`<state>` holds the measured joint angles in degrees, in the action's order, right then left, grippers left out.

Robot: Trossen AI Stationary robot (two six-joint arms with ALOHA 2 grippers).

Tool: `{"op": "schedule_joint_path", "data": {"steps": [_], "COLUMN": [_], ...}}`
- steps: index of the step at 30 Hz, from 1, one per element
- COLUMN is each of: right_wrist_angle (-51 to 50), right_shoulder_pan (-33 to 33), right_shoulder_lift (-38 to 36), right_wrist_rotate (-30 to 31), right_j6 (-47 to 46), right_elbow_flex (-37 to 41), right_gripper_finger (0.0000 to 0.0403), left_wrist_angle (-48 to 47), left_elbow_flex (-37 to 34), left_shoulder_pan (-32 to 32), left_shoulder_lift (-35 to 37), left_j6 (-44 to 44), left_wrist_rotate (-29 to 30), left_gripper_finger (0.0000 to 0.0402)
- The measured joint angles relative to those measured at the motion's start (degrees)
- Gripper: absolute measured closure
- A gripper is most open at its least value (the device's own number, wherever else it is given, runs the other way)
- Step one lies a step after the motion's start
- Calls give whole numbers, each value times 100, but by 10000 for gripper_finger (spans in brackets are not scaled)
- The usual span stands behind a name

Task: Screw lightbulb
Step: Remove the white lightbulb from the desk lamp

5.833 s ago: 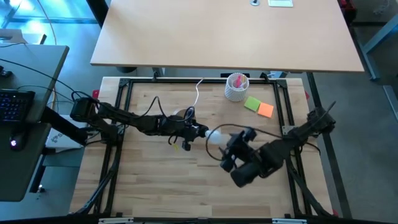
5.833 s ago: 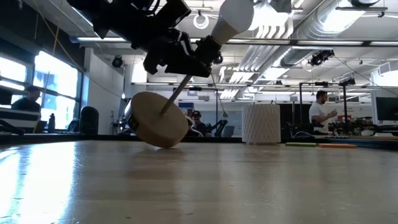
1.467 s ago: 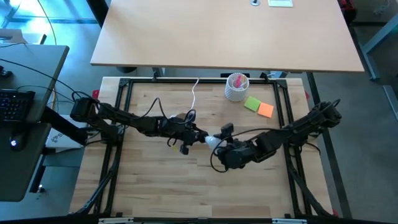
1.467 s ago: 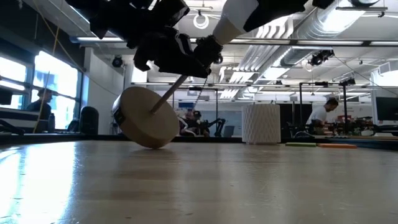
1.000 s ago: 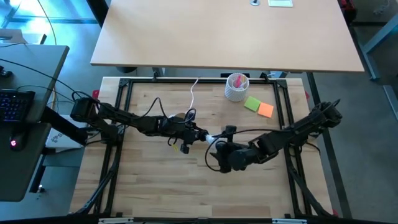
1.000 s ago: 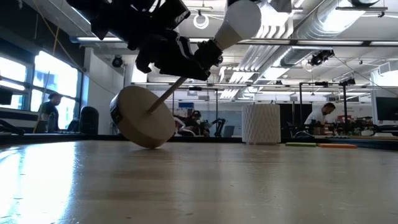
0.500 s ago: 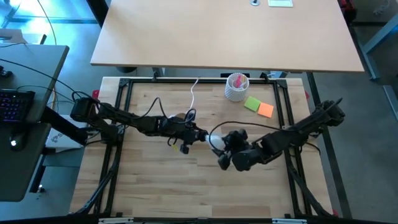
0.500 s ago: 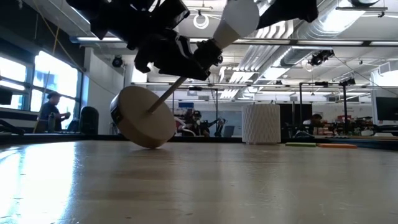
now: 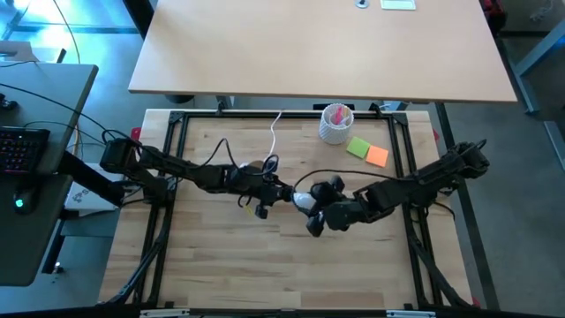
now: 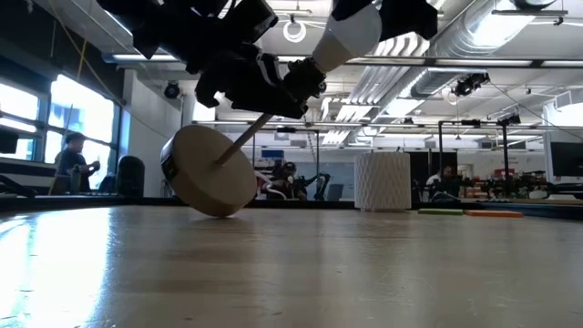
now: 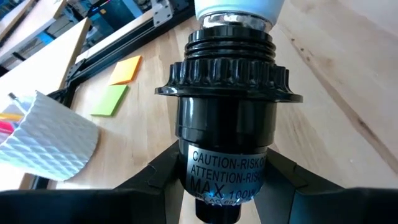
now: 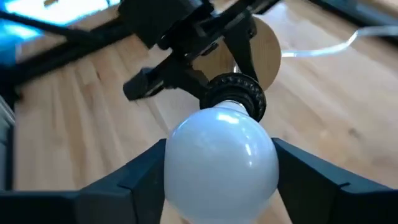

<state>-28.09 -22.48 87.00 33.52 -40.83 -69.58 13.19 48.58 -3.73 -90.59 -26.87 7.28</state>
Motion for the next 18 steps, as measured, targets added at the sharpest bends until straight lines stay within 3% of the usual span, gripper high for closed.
{"op": "schedule_joint_path", "data": {"steps": [4,13,18], "right_wrist_angle": [-7,-55,-112], "right_shoulder_pan": [-8,-2,-84], "right_shoulder_lift": [0,2,7], "right_wrist_rotate": [98,-18,-237], "right_j6": [1347,5446,6422], "right_elbow_flex": [0,-65,-395], "right_gripper_finger": [168,168,168], "left_wrist_angle": [11,-7,60], "left_elbow_flex": [0,-4,10], "left_shoulder_pan": [7,76,70], "left_shoulder_lift": [0,2,22], "left_j6": [-3,38,92], "left_wrist_rotate": [-235,-444,-551], "left_gripper_finger": [266,266,267]}}
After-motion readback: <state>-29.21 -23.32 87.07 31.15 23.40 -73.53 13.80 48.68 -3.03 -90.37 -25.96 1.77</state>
